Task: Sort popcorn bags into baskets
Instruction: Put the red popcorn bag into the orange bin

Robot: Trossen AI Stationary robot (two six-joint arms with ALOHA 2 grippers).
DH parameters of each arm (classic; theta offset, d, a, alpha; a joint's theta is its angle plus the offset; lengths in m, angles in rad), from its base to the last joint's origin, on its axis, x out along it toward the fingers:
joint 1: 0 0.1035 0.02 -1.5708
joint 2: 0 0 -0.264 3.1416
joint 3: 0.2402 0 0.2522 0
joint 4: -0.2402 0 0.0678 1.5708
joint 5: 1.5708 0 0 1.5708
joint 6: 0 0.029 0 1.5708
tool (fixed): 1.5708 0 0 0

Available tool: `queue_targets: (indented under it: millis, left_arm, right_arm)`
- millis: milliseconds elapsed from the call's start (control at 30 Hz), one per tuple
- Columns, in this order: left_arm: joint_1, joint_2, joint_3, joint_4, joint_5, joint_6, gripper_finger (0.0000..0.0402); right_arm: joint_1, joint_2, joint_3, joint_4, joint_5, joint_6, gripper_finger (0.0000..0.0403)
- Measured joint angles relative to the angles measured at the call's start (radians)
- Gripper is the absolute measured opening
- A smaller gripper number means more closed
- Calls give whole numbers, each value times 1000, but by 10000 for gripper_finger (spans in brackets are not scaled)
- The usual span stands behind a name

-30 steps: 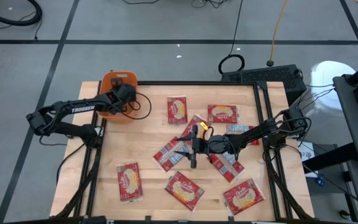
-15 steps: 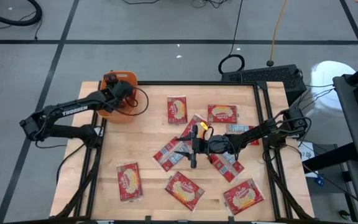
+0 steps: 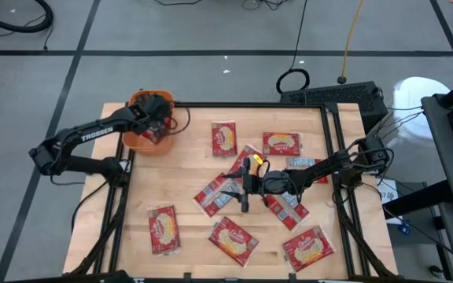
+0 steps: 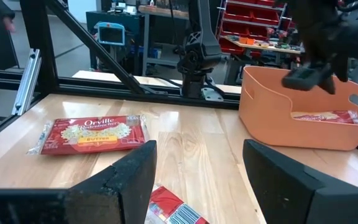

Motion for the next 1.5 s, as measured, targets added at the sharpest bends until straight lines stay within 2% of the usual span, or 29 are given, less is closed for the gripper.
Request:
queue_targets:
  millis: [67, 167, 300, 400, 467, 600, 733, 933, 1133, 1233, 1500]
  left_arm:
    - [21, 29, 22, 24, -15, -115, 147]
    - [63, 64, 84, -6, -18, -378, 134]
    - [50, 76, 114, -63, 138, -508, 148]
    - [-29, 74, 92, -63, 182, -584, 171]
    - [-90, 74, 76, -65, 141, -632, 183]
    - [-185, 74, 49, -30, -24, -722, 195]
    - [-201, 76, 24, 88, -47, -754, 196]
    - [-142, 169, 23, 210, -51, -791, 196]
    - [-74, 255, 23, 200, 1, -862, 196]
    - [-49, 269, 23, 209, 38, -873, 196]
    - [-31, 270, 23, 208, 53, -847, 196]
  right_arm:
    - [0, 0, 0, -7, 0, -2, 233]
    - [0, 0, 0, -17, 1, -5, 233]
    - [-8, 0, 0, -23, 1, 14, 233]
    - [-9, 0, 0, -60, 2, 64, 233]
    - [-9, 0, 0, -83, 2, 88, 233]
    - [-8, 0, 0, -96, 4, 136, 233]
    - [-11, 0, 0, -92, 16, 155, 233]
    - [-35, 0, 0, -95, 88, 53, 233]
    - [-69, 0, 0, -89, 104, 37, 233]
    - [-81, 0, 0, -90, 104, 40, 233]
    - [-90, 0, 0, -97, 104, 99, 233]
